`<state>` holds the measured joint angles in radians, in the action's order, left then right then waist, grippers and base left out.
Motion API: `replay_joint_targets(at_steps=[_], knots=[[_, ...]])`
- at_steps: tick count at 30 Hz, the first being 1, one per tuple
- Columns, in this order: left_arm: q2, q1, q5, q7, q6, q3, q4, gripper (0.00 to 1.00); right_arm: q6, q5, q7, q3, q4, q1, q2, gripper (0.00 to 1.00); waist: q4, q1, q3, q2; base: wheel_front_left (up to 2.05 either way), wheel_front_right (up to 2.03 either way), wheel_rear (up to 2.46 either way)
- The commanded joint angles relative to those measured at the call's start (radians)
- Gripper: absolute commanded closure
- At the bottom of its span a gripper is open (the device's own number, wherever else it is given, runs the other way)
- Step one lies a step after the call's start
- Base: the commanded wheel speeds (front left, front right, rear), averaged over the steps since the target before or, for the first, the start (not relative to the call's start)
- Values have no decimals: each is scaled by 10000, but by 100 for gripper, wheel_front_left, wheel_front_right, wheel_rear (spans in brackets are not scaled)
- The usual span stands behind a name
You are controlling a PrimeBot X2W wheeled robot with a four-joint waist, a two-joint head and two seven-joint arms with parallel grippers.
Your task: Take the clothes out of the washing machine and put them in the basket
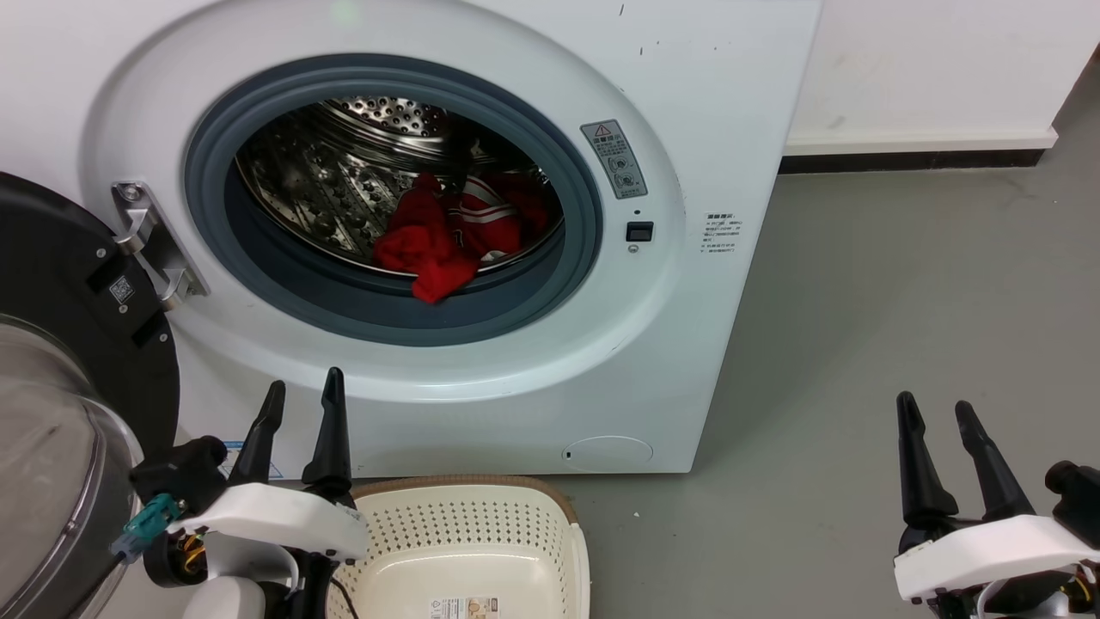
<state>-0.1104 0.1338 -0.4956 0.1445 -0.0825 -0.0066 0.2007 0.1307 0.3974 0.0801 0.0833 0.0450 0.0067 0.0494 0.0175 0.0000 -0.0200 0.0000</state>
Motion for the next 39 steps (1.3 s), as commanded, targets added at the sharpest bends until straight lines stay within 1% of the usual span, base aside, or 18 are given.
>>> replay_joint_targets(at_steps=[1,16,27,39], knots=[[-45,274,261,111,44,-38,-27,0,0,-268,83,-14,-149,62,18,0,3,0,-4,0,0,0,0],[-139,377,1655,465,156,-174,289,0,0,-1798,271,-8,-378,157,16,0,13,0,-26,0,0,0,0],[-127,332,2522,714,180,-160,420,0,0,-2610,438,3,-420,284,16,0,17,0,4,0,0,0,0],[7,338,3355,945,117,-147,598,0,-1,-3429,696,53,-417,327,14,0,-9,0,13,0,0,0,0]])
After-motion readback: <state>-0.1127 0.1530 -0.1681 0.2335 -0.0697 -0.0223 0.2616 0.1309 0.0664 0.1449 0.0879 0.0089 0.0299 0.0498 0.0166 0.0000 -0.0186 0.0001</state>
